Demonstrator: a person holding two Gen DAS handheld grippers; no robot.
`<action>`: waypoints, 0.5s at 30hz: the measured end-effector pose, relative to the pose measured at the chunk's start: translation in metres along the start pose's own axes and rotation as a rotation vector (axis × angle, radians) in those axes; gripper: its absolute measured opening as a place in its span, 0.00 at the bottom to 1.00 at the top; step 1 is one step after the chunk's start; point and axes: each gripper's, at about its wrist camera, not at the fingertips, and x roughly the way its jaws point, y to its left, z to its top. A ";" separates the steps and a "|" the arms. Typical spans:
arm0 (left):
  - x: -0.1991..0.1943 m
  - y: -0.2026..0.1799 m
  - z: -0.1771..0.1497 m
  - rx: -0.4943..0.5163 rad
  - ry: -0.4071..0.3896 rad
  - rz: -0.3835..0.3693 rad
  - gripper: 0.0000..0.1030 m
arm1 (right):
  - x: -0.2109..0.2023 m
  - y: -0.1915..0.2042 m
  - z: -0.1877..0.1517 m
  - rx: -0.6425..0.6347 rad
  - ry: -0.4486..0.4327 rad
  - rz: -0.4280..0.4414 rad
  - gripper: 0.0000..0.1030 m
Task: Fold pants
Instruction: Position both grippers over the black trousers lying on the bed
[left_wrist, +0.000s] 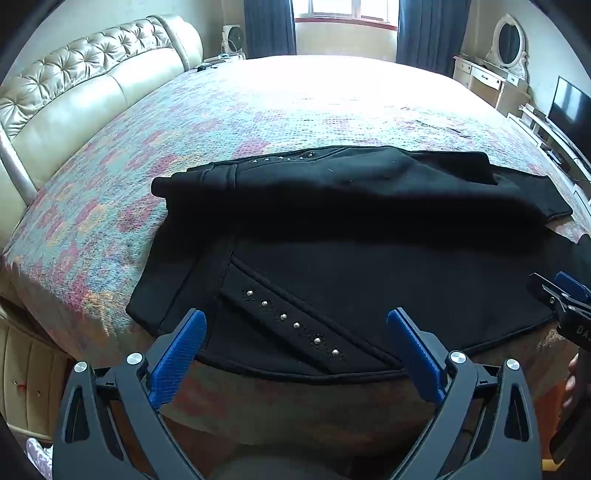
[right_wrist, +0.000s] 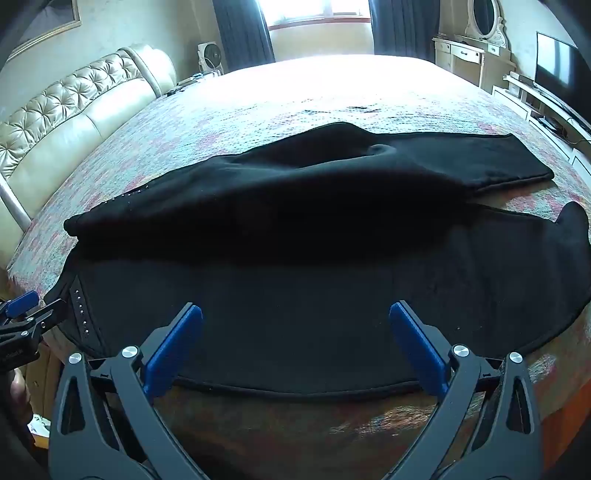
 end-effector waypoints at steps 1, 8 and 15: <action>0.000 0.000 0.000 -0.001 0.002 0.000 0.95 | 0.000 0.000 0.000 0.000 0.001 0.000 0.98; 0.001 0.001 0.000 0.001 0.002 0.000 0.95 | 0.008 0.006 -0.001 0.002 -0.004 0.005 0.98; 0.002 0.002 0.001 0.001 0.004 -0.004 0.95 | 0.004 0.007 -0.003 0.001 0.007 0.008 0.98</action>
